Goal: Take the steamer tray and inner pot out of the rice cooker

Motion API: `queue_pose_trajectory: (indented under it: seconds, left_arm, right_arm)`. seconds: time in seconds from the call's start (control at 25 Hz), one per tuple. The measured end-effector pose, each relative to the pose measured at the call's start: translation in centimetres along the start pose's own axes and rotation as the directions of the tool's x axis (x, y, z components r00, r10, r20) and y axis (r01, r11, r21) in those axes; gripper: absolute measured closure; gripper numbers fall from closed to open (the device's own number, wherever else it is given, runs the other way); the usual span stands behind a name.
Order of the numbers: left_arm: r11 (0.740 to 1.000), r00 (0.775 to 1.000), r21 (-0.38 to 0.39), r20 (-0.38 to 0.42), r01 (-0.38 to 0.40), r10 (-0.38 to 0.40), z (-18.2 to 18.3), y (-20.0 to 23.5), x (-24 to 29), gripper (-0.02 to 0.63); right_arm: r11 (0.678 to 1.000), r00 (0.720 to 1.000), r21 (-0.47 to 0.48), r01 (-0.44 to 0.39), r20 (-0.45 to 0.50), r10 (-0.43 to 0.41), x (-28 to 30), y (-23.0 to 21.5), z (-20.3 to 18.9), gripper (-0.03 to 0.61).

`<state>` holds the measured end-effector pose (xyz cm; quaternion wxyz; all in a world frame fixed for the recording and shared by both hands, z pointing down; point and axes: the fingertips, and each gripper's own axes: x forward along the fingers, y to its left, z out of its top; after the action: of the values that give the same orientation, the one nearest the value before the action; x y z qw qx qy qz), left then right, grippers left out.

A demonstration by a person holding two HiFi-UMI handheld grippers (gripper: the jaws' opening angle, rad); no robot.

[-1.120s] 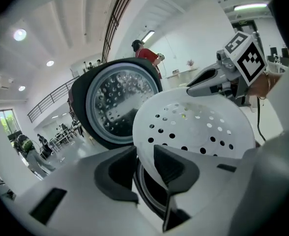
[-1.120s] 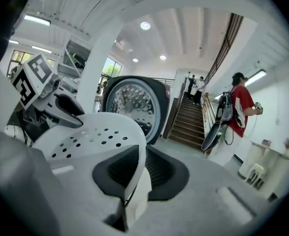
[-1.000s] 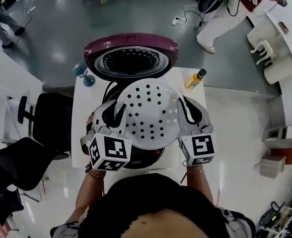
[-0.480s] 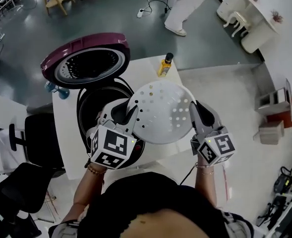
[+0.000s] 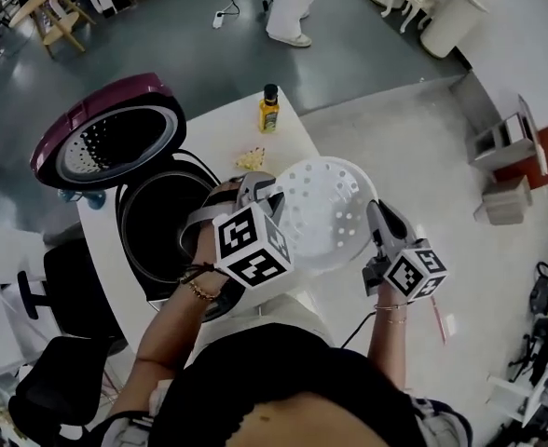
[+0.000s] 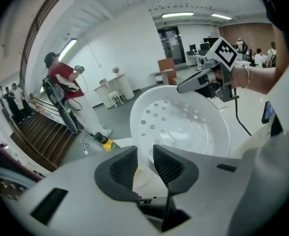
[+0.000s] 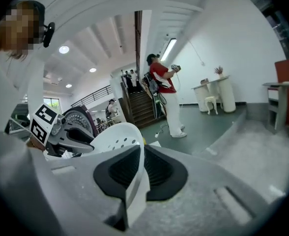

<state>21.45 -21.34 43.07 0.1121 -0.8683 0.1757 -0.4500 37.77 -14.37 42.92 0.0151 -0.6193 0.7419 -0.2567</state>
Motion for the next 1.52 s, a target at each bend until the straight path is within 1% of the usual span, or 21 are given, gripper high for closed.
queue_pose_trajectory:
  seconds: [0.12, 0.2, 0.28, 0.36, 0.52, 0.64, 0.72, 0.8, 0.92, 1.04, 1.16, 1.24, 1.44, 1.52]
  left_arm:
    - [0.996, 0.992, 0.029, -0.098, 0.088, -0.085, -0.8, -2.7, 3.5, 0.512]
    - [0.989, 0.976, 0.048, -0.177, 0.141, -0.130, -1.7, -4.5, 6.1, 0.508]
    - [0.978, 0.951, 0.077, -0.262, 0.192, -0.166, -2.9, -6.3, 8.5, 0.503]
    - [0.966, 0.921, 0.106, -0.344, 0.235, -0.186, -4.0, -7.8, 10.5, 0.498]
    - [0.945, 0.851, 0.120, -0.480, 0.304, -0.212, -6.7, -9.8, 14.2, 0.494]
    - [0.936, 0.810, 0.112, -0.542, 0.334, -0.224, -8.3, -10.5, 16.3, 0.492]
    - [0.934, 0.791, 0.100, -0.568, 0.342, -0.229, -9.2, -10.7, 16.9, 0.492]
    - [0.933, 0.775, 0.087, -0.587, 0.349, -0.235, -10.1, -10.9, 17.2, 0.491]
    - [0.934, 0.759, 0.079, -0.609, 0.348, -0.231, -11.1, -11.2, 17.4, 0.488]
    - [0.938, 0.744, 0.070, -0.630, 0.341, -0.223, -12.0, -11.0, 17.8, 0.486]
    - [0.935, 0.727, 0.051, -0.644, 0.350, -0.237, -12.8, -11.3, 18.1, 0.483]
    - [0.936, 0.726, 0.040, -0.643, 0.351, -0.245, -12.9, -11.3, 18.4, 0.483]
    - [0.945, 0.741, 0.060, -0.638, 0.322, -0.212, -13.1, -10.9, 18.9, 0.476]
    - [0.943, 0.741, 0.067, -0.637, 0.326, -0.211, -13.2, -10.8, 19.0, 0.467]
  right_arm:
    - [0.996, 0.997, 0.082, 0.037, -0.067, -0.031, -0.4, -2.6, -3.6, 0.551]
    - [0.990, 0.992, 0.134, 0.045, -0.123, -0.028, -0.3, -4.3, -6.1, 0.551]
    - [0.981, 0.984, 0.189, 0.051, -0.177, -0.017, -0.2, -6.0, -8.7, 0.551]
    - [0.970, 0.976, 0.236, 0.060, -0.220, -0.007, -0.1, -7.3, -11.1, 0.551]
    - [0.950, 0.963, 0.300, 0.084, -0.270, 0.001, 0.5, -8.9, -14.8, 0.551]
    - [0.940, 0.955, 0.322, 0.111, -0.297, -0.011, 1.2, -9.9, -16.9, 0.551]
    - [0.935, 0.955, 0.339, 0.110, -0.298, -0.004, 1.8, -9.9, -17.7, 0.551]
    - [0.940, 0.953, 0.325, 0.106, -0.304, -0.002, 2.2, -9.8, -18.2, 0.551]
    - [0.943, 0.948, 0.312, 0.112, -0.319, -0.007, 2.5, -9.7, -19.0, 0.551]
    - [0.952, 0.949, 0.291, 0.095, -0.315, 0.002, 3.5, -9.5, -18.8, 0.551]
    - [0.956, 0.948, 0.279, 0.094, -0.319, 0.000, 3.8, -9.4, -19.1, 0.551]
    - [0.957, 0.949, 0.274, 0.094, -0.314, -0.004, 3.9, -9.5, -19.1, 0.551]
    - [0.965, 0.959, 0.248, 0.083, -0.284, -0.010, 4.2, -9.4, -19.0, 0.551]
    - [0.970, 0.959, 0.231, 0.077, -0.282, -0.008, 4.4, -9.4, -18.9, 0.551]
